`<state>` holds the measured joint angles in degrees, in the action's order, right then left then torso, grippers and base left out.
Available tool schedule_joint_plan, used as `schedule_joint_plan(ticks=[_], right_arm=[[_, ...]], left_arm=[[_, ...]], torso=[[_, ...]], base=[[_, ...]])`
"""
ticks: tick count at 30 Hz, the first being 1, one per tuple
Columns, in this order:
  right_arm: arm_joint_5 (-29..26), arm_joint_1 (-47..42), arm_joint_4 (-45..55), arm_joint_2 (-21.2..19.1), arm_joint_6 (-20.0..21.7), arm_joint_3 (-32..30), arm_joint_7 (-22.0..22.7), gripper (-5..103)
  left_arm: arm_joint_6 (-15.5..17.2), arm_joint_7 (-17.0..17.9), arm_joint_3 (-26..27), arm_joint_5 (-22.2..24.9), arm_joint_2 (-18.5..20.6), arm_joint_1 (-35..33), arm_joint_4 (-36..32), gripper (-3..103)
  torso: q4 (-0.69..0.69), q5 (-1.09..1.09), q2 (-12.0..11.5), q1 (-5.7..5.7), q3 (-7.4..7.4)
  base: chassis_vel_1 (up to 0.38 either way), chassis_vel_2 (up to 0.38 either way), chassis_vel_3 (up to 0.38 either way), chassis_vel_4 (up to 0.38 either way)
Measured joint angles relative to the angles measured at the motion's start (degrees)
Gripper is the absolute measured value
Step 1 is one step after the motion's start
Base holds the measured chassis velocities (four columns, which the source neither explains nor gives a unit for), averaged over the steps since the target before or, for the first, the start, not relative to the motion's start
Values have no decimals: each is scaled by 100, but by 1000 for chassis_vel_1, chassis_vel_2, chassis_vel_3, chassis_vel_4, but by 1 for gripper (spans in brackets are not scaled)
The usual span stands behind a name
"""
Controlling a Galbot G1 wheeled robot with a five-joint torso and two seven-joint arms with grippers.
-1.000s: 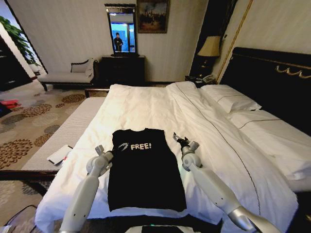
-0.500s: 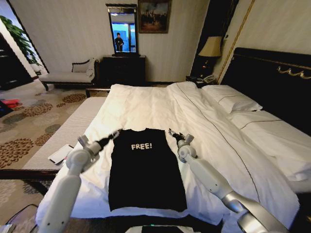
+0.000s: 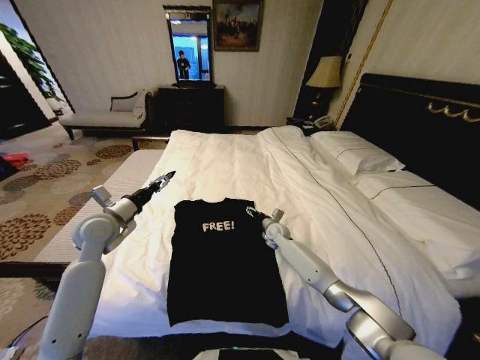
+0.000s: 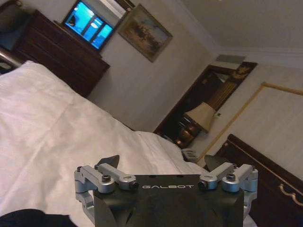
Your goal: Fold the clothes on the bed.
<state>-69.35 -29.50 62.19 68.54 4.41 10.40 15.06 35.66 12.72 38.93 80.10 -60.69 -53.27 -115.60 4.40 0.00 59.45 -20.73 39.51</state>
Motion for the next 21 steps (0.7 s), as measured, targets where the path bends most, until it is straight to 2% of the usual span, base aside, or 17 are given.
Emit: schedule_joint_plan(ticks=[4, 10, 13, 21], right_arm=[[25, 170, -316, 172, -48, 23, -65, 100], [76, 349, -556, 339, -131, 38, -172, 100], [308, 463, -780, 455, -228, 38, -338, 100], [509, 610, -1158, 615, -292, -2, -526, 100]], left_arm=[[0, 19, 26, 13, -13, -54, -88, 100], [-3, 37, 71, 4, -12, -120, -159, 100], [-3, 44, 147, -2, 27, -198, -228, 100], [-6, 98, 297, 31, 43, -370, -414, 100]], torso=[[-10, 0, 0, 0, 0], [-10, 0, 0, 0, 0], [-6, 0, 0, 0, 0], [-9, 0, 0, 0, -1]], base=[[0, 0, 0, 0], [0, 0, 0, 0], [0, 0, 0, 0], [0, 0, 0, 0]])
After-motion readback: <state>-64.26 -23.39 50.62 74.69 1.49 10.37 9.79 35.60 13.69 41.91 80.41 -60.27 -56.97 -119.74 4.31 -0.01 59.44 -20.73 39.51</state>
